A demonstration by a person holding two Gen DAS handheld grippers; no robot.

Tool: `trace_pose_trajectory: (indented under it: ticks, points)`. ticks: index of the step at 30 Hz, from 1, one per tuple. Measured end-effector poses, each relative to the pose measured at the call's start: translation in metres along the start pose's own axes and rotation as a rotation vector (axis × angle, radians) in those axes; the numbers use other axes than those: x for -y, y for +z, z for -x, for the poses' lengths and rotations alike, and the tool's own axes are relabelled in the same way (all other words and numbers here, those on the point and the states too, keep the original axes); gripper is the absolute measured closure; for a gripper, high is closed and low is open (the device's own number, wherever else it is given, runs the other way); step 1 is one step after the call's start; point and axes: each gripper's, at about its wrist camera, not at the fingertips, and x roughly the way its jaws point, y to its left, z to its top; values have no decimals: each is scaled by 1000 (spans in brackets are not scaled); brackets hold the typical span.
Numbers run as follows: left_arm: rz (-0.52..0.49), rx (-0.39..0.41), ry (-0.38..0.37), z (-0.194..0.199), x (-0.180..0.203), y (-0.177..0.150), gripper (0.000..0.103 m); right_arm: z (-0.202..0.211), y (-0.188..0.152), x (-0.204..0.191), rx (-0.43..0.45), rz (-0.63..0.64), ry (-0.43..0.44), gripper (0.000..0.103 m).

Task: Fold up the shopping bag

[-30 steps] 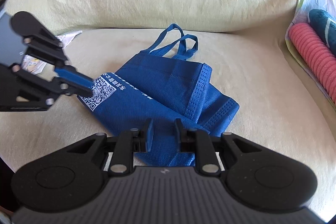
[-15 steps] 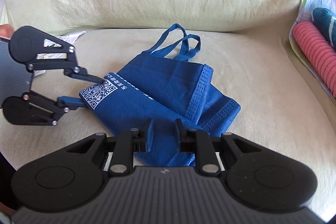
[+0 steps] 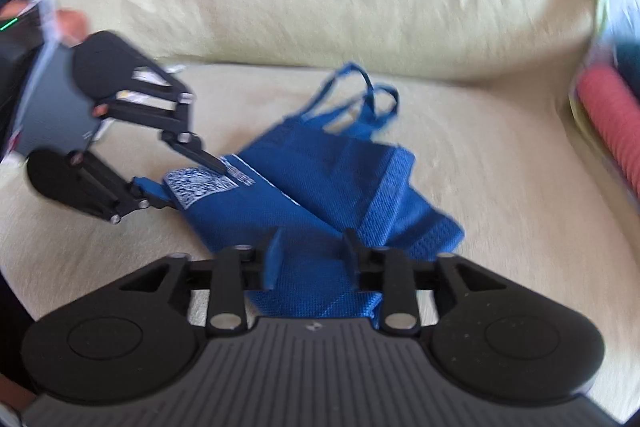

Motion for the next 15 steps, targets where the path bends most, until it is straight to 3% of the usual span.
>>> trace_pose_trajectory:
  ticks: [3, 7, 10, 11, 12, 15]
  points:
    - [19, 10, -14, 0, -2, -3, 63, 14, -11, -5, 45, 129, 24, 51]
    - [48, 22, -19, -1, -5, -6, 63, 17, -37, -26, 86, 473, -36, 44]
    - [69, 27, -28, -3, -9, -6, 63, 4, -56, -40, 125, 737, -122, 47]
    - [90, 32, -33, -3, -12, -6, 63, -1, -60, -42, 159, 789, -131, 55]
    - [112, 36, -34, -3, -13, -7, 63, -5, -59, -42, 169, 792, -133, 62]
    - [218, 56, -40, -4, -21, -7, 63, -15, -49, -33, 163, 685, -118, 62]
